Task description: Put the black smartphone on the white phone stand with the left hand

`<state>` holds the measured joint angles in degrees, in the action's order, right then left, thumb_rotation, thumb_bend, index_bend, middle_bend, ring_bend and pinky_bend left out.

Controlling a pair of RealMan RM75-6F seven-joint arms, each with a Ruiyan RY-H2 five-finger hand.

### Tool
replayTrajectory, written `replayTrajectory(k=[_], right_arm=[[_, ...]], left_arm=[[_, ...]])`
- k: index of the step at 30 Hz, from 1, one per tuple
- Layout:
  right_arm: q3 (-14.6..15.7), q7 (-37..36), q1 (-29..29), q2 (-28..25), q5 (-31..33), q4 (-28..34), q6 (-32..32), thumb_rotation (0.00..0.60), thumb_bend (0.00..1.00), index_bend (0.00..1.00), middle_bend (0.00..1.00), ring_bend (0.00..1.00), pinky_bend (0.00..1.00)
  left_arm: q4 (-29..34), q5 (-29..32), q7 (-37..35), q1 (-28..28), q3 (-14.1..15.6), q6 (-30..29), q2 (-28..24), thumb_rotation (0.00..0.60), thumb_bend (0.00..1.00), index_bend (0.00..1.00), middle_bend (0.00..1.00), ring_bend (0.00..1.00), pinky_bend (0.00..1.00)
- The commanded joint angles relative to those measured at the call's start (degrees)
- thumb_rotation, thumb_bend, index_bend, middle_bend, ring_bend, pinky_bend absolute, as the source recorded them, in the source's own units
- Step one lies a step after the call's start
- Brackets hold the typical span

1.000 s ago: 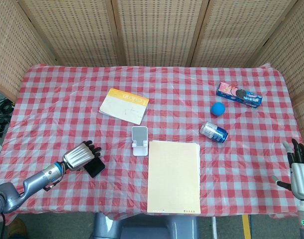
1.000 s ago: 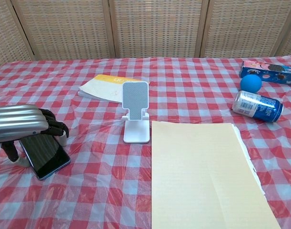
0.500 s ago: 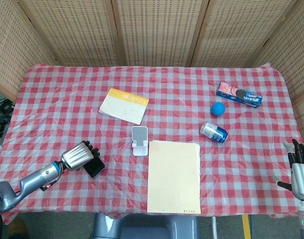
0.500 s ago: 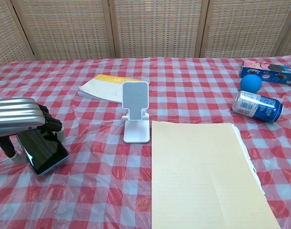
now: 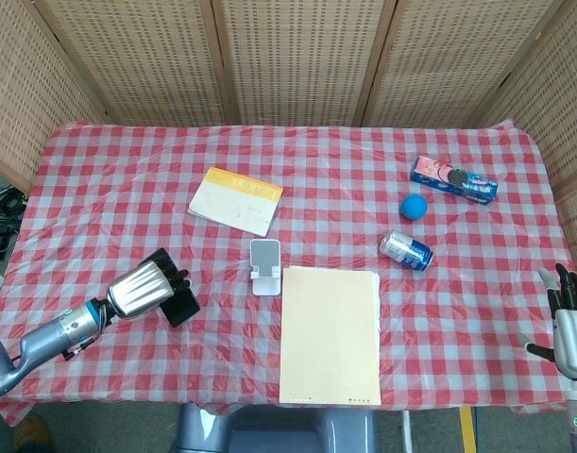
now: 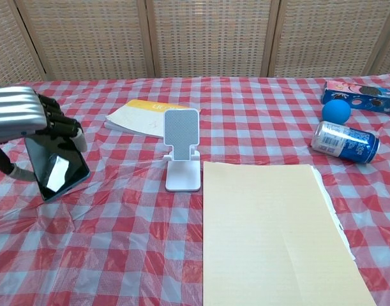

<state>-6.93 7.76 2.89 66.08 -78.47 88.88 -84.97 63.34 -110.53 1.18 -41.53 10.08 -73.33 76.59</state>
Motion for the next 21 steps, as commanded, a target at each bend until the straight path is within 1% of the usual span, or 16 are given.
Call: replayTrajectory(k=[1,2,4,7,9,10,13,16,18,21], right_arm=[[0.0,-0.1,0.1,0.0,0.1,0.0,0.2,0.6,0.0,0.0,0.0,0.0,0.0],[0.0,-0.1,0.1,0.0,0.1,-0.1,0.3,0.6,0.0,0.0,0.0,0.0,0.0],[-0.1,-0.2,0.2,0.0,0.2,-0.1,0.5,0.6,0.0,0.0,0.0,0.0,0.0],[-0.1,-0.6,0.3,-0.1,0.5,-0.1,0.7,0.6,0.0,0.0,0.0,0.0,0.0],[-0.2,-0.8,0.3,-0.2,0.7,-0.2,0.8,0.6,0.0,0.0,0.0,0.0,0.0],[-0.4,-1.2,0.3,-0.3,1.0,-0.3,0.9,0.6,0.0,0.0,0.0,0.0,0.0],[-0.7,-2.0,0.3,-0.5,1.9,-0.8,1.5,0.6,0.0,0.0,0.0,0.0,0.0],[-0.9,-2.5,0.4,-0.5,2.6,-1.3,2.1,0.6,0.0,0.0,0.0,0.0,0.0],[-1.0,-2.8,0.5,-0.5,3.2,-1.7,2.6,0.6,0.0,0.0,0.0,0.0,0.0],[-1.0,-2.9,0.6,-0.4,3.6,-2.0,3.0,0.6,0.0,0.0,0.0,0.0,0.0]], left_arm=[[2.9,-2.3,6.9,-1.8,-3.0,-3.0,-3.2,0.6,0.18,0.56,0.42,0.48,0.41],[3.6,-3.7,11.3,-3.2,-4.8,-3.9,-4.1,0.6,0.18,0.56,0.42,0.48,0.41],[5.2,-4.8,17.0,-5.6,-6.8,-2.2,-4.9,0.6,0.18,0.56,0.42,0.48,0.41],[6.9,-6.1,24.7,-10.2,-9.6,3.5,-4.6,0.6,0.18,0.56,0.42,0.48,0.41],[7.0,-6.4,26.8,-11.9,-10.4,5.8,-4.1,0.6,0.18,0.56,0.42,0.48,0.41],[6.7,-6.6,28.5,-13.5,-11.4,7.6,-3.3,0.6,0.18,0.56,0.42,0.48,0.41],[5.4,-6.6,30.8,-16.8,-12.8,11.7,-1.4,0.6,0.18,0.56,0.42,0.48,0.41],[3.5,-6.8,31.4,-19.4,-13.3,14.3,0.2,0.6,0.18,0.57,0.42,0.48,0.41],[1.6,-7.1,31.5,-21.4,-13.1,16.7,1.5,0.6,0.18,0.57,0.42,0.48,0.41],[-0.6,-7.3,31.0,-23.3,-12.7,18.5,3.2,0.6,0.18,0.57,0.42,0.48,0.4]])
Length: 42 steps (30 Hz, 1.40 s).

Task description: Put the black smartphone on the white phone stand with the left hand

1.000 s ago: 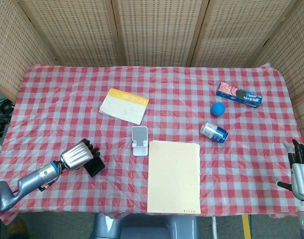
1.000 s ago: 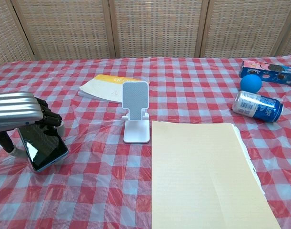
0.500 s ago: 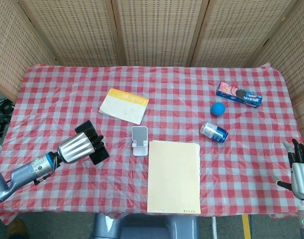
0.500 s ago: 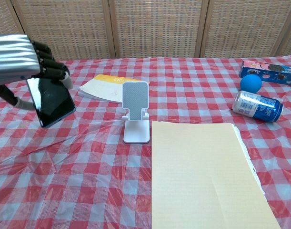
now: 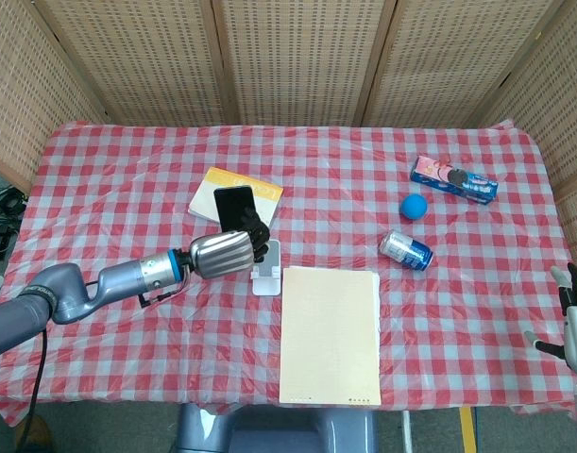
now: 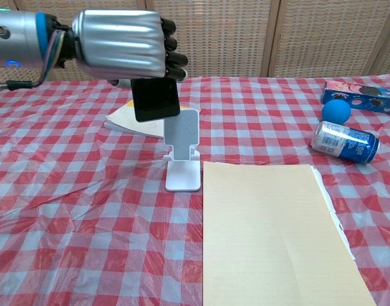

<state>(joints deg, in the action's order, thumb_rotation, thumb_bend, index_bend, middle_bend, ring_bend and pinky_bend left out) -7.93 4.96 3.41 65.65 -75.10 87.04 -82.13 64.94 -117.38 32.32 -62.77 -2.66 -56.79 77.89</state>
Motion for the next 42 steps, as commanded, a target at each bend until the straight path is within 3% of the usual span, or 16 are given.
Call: replayTrajectory(k=[1,16,42], right_arm=[[-0.1,-0.1,0.1,0.1,0.3,-0.3,0.3,0.6,0.0,0.0,0.0,0.0,0.0],[-0.1,-0.7,0.4,0.2,1.1,-1.2,1.3,0.6,0.0,0.0,0.0,0.0,0.0],[-0.1,-2.8,0.1,-0.6,0.8,-1.1,1.2,0.6,0.0,0.0,0.0,0.0,0.0]], left_arm=[[-3.0,-0.8,-0.3,-2.7,0.4,2.4,2.4,0.6,0.18,0.57,0.42,0.48,0.4],[-8.3,-3.4,-2.6,-7.8,5.0,3.8,7.0,0.6,0.18,0.57,0.42,0.48,0.4],[-9.9,-0.2,1.5,-8.2,7.0,5.0,11.4,0.6,0.18,0.54,0.39,0.48,0.39]])
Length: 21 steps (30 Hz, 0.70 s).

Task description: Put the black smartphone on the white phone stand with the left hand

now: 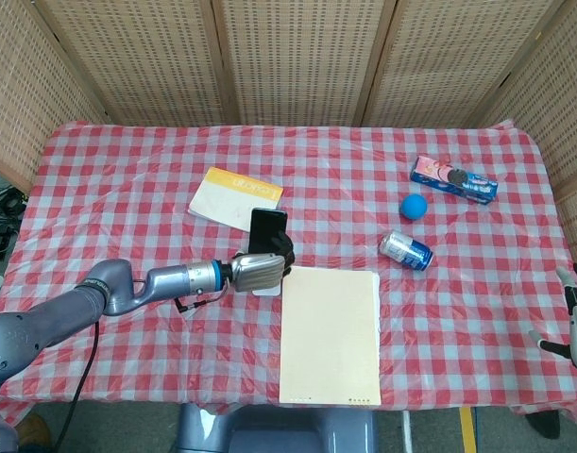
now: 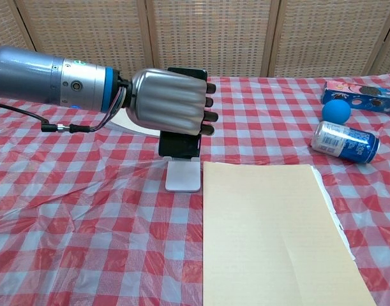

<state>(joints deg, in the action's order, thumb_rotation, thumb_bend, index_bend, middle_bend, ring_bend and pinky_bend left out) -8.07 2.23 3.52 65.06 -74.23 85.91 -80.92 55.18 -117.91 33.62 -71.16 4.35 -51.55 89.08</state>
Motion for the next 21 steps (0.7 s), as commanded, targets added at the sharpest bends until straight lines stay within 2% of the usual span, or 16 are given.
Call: replayTrajectory(k=[1,3,5,7,8,16,21], right_arm=[[0.0,0.0,0.0,0.0,-0.1,0.0,-0.1,0.6,0.0,0.0,0.0,0.0,0.0],[0.0,-0.1,-0.1,-0.1,-0.1,0.1,-0.1,0.6,0.0,0.0,0.0,0.0,0.0],[0.0,0.0,-0.1,-0.1,-0.1,0.2,-0.1,0.6,0.0,0.0,0.0,0.0,0.0],[0.1,0.0,-0.1,-0.2,-0.1,0.2,-0.1,0.6,0.0,0.0,0.0,0.0,0.0],[0.1,0.0,-0.1,-0.2,-0.1,0.2,-0.1,0.6,0.0,0.0,0.0,0.0,0.0],[0.3,0.7,0.1,0.0,-0.3,0.5,0.1,0.6,0.0,0.0,0.0,0.0,0.0],[0.6,1.3,0.3,0.1,-0.7,0.9,0.3,0.6,0.0,0.0,0.0,0.0,0.0]], left_arm=[[-0.2,0.6,0.3,0.3,-0.1,-0.5,0.3,0.6,0.18,0.52,0.38,0.48,0.39],[-0.2,1.4,0.6,0.6,-0.3,-0.1,0.3,0.6,0.15,0.43,0.31,0.42,0.35],[0.6,2.4,1.0,0.9,-0.6,0.4,-0.2,0.6,0.06,0.2,0.13,0.28,0.29],[1.6,2.9,0.9,1.2,-0.4,0.4,-0.9,0.6,0.01,0.05,0.02,0.18,0.22],[2.2,3.0,0.8,1.2,-0.3,0.4,-1.3,0.6,0.0,0.01,0.0,0.15,0.2],[6.9,3.3,-0.4,2.6,0.5,-2.8,-6.2,0.6,0.0,0.0,0.0,0.01,0.08],[11.1,4.8,-2.8,5.7,0.3,-8.4,-11.2,0.6,0.0,0.0,0.0,0.0,0.01]])
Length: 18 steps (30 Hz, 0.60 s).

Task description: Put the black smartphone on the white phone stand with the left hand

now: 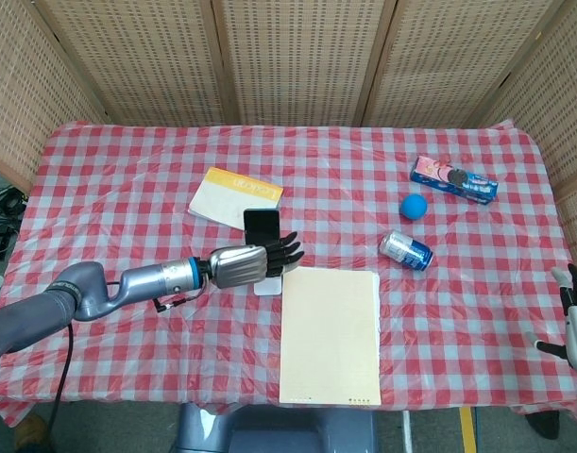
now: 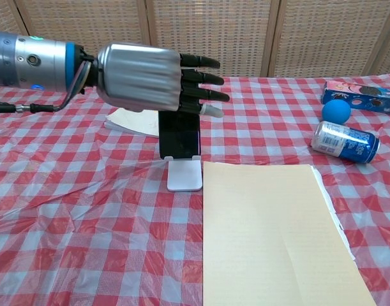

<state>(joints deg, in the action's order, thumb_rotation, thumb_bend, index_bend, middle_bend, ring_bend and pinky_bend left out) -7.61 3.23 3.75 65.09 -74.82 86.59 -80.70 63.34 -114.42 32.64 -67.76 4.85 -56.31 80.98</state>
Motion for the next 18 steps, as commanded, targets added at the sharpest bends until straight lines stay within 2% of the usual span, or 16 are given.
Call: replayTrajectory(k=[1,5,9,13,18], right_arm=[[0.1,0.4,0.1,0.1,-0.2,0.2,0.1,0.6,0.0,0.0,0.0,0.0,0.0],[0.4,0.7,0.1,0.1,-0.5,0.6,0.0,0.6,0.0,0.0,0.0,0.0,0.0],[0.5,0.8,0.0,0.1,-0.6,0.7,-0.2,0.6,0.0,0.0,0.0,0.0,0.0],[0.5,0.8,-0.1,0.0,-0.7,0.8,-0.4,0.6,0.0,0.0,0.0,0.0,0.0],[0.5,0.7,-0.1,0.1,-0.7,0.6,-0.5,0.6,0.0,0.0,0.0,0.0,0.0]], left_arm=[[3.7,1.9,-2.3,3.0,-0.4,-4.5,-3.8,0.6,0.0,0.0,0.0,0.0,0.0],[11.4,10.0,-4.4,10.0,-2.9,-9.7,-7.6,0.6,0.0,0.0,0.0,0.0,0.0],[26.5,26.9,-5.8,21.7,-5.9,-15.6,-10.7,0.6,0.0,0.0,0.0,0.0,0.0],[33.4,35.0,-6.4,29.8,-5.5,-20.6,-11.9,0.6,0.0,0.0,0.0,0.0,0.0],[35.6,41.0,-9.2,39.3,-2.8,-26.2,-11.9,0.6,0.0,0.0,0.0,0.0,0.0]])
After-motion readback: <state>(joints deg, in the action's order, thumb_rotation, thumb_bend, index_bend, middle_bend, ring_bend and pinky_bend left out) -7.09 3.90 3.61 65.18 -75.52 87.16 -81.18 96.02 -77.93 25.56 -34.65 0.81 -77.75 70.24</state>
